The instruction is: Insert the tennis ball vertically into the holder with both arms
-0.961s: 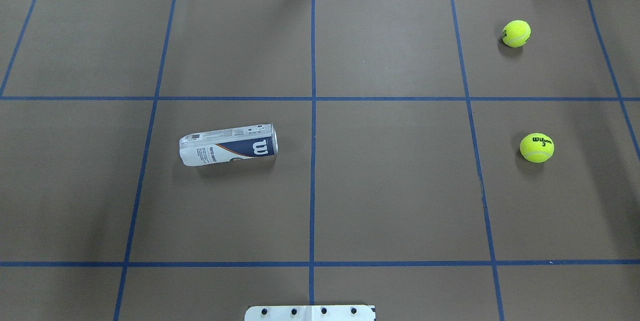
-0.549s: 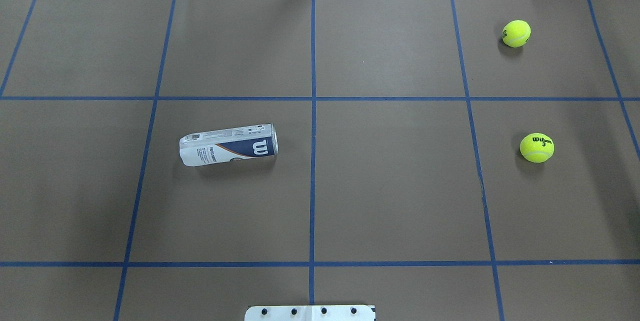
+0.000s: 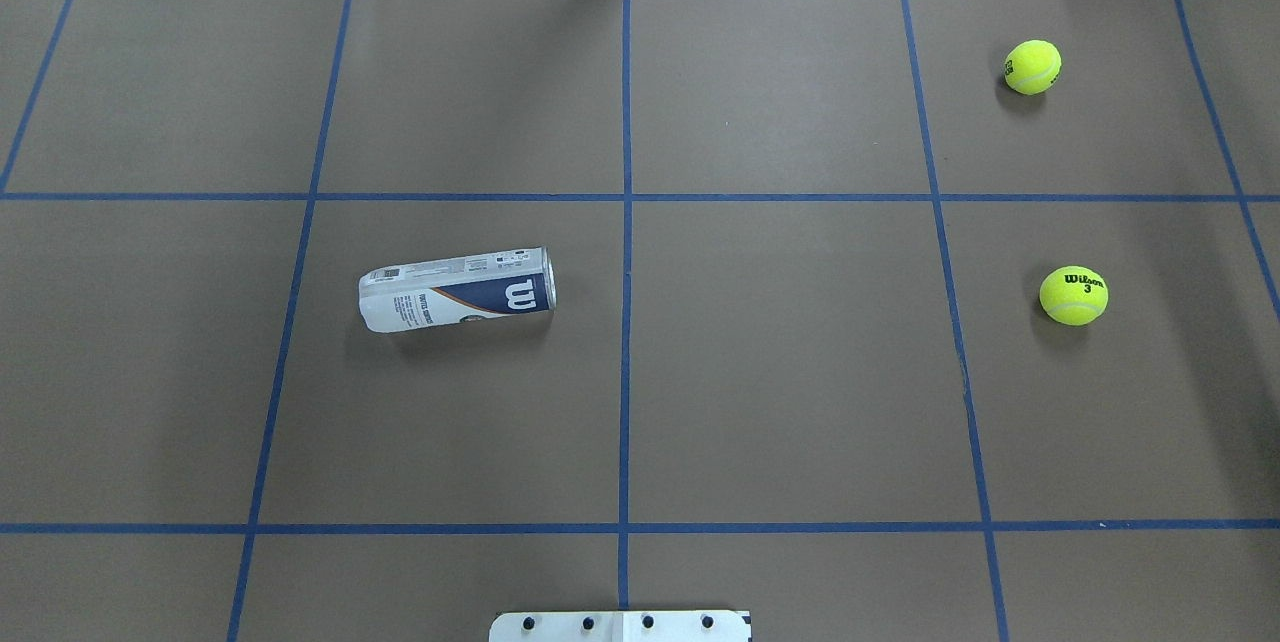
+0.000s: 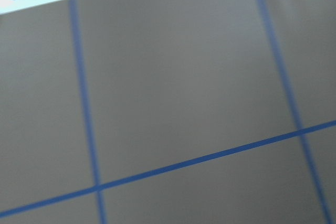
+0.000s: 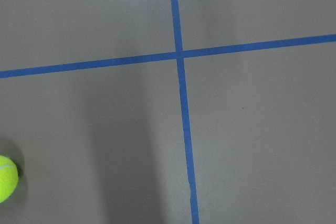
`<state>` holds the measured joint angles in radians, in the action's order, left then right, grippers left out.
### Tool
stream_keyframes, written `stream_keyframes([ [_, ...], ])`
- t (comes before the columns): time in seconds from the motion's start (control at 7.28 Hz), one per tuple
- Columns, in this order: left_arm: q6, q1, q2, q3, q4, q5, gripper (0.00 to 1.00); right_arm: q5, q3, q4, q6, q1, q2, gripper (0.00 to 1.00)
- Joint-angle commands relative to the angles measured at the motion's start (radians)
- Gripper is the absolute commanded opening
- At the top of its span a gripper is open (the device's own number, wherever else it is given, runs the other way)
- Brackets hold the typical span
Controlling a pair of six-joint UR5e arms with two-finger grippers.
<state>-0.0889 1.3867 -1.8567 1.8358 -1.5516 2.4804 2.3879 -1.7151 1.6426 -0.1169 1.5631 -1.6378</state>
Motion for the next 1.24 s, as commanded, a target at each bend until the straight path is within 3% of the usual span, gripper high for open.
stream_keyframes([
  [0.0,-0.04,-0.189,-0.126,0.01,0.027,0.015,1.0,0.004,-0.001,-0.001,-0.003,0.0,0.001,0.99],
  [0.14,-0.038,-0.271,-0.209,0.013,0.082,-0.086,1.0,0.004,-0.001,0.0,-0.004,0.0,0.001,0.99],
  [0.27,-0.032,-0.379,-0.319,0.016,0.181,-0.276,1.0,0.004,-0.001,0.0,-0.004,0.0,0.0,0.99],
  [0.55,0.082,-0.564,-0.494,0.007,0.355,-0.537,1.0,0.005,0.0,0.0,-0.007,0.0,-0.007,0.99],
  [0.82,0.049,-0.728,-0.516,0.011,0.346,-0.669,0.99,0.005,0.003,0.0,-0.007,0.002,-0.008,0.99],
  [1.1,0.009,-0.889,-0.489,-0.079,0.111,-0.875,1.0,0.007,0.003,0.0,-0.01,0.0,-0.007,0.99],
])
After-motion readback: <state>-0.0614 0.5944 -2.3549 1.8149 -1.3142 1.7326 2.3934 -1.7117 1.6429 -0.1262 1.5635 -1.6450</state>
